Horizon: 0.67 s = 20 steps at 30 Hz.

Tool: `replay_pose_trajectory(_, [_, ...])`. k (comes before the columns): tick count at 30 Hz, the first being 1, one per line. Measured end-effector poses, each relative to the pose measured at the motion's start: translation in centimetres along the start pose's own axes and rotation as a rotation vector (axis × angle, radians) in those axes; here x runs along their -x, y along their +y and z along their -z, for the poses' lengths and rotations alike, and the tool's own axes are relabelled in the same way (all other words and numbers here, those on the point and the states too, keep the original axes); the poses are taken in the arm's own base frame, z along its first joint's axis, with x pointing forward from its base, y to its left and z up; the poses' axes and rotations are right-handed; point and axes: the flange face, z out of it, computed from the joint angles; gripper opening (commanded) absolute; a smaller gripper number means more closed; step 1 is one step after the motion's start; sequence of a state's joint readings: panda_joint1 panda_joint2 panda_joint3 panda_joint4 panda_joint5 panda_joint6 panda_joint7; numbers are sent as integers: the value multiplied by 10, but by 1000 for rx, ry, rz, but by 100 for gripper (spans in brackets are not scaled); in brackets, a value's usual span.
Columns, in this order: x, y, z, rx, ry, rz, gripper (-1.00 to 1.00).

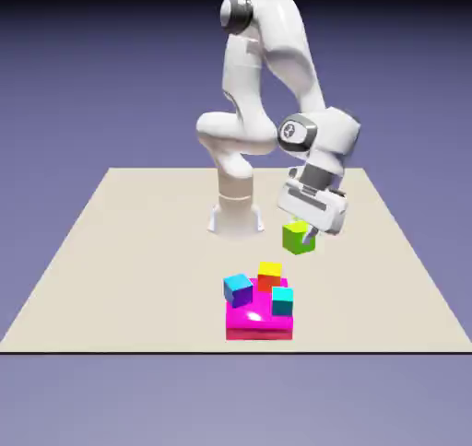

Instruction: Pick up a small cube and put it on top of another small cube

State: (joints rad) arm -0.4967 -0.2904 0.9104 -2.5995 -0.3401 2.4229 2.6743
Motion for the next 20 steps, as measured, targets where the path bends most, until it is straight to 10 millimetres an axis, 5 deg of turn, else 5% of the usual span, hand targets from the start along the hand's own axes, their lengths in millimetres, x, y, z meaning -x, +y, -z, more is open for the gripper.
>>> replay_pose_trajectory(3, [-17,16,-13,76,71,-86,-100])
replay_pose_trajectory(18, [-15,26,-78,75,72,-86,-100])
replay_pose_trajectory(19, [-15,27,-81,77,70,-86,100])
replay_pose_trajectory(20, [-15,27,-81,77,71,-86,100])
